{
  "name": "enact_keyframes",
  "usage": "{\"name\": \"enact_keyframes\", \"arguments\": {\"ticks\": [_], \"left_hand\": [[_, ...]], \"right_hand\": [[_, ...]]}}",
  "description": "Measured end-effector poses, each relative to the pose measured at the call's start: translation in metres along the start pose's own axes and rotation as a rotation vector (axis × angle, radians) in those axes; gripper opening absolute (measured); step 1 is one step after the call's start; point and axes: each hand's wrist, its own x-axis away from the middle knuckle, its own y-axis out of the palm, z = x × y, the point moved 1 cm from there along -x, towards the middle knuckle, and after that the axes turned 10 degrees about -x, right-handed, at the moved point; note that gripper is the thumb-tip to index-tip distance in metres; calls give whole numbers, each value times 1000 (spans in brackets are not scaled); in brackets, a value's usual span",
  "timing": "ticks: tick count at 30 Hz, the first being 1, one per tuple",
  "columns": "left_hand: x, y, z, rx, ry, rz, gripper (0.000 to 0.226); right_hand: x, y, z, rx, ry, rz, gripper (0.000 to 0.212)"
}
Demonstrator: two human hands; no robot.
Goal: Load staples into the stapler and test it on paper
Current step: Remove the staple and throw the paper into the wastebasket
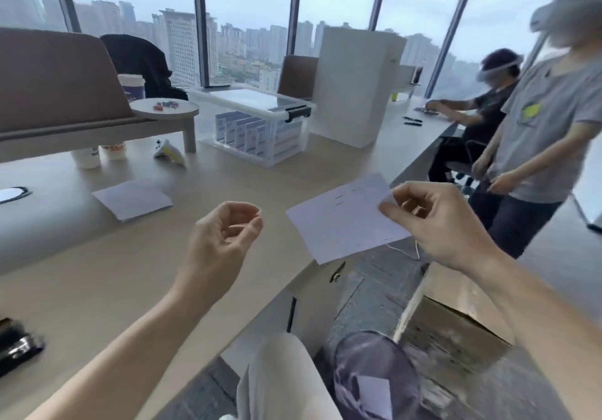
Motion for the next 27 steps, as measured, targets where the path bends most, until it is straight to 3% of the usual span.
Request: {"name": "enact_keyframes", "arguments": {"ticks": [7, 14, 27], "left_hand": [[-10, 72, 3, 33, 35, -173, 5], [-3, 138, -2, 8, 45, -357, 10], [-8, 220, -31, -43, 74, -449, 14]], "right_hand": [[37, -63, 28, 306, 44, 30, 8], [71, -96, 64, 467, 236, 11, 10], [110, -66, 207, 559, 486, -57, 17]]}}
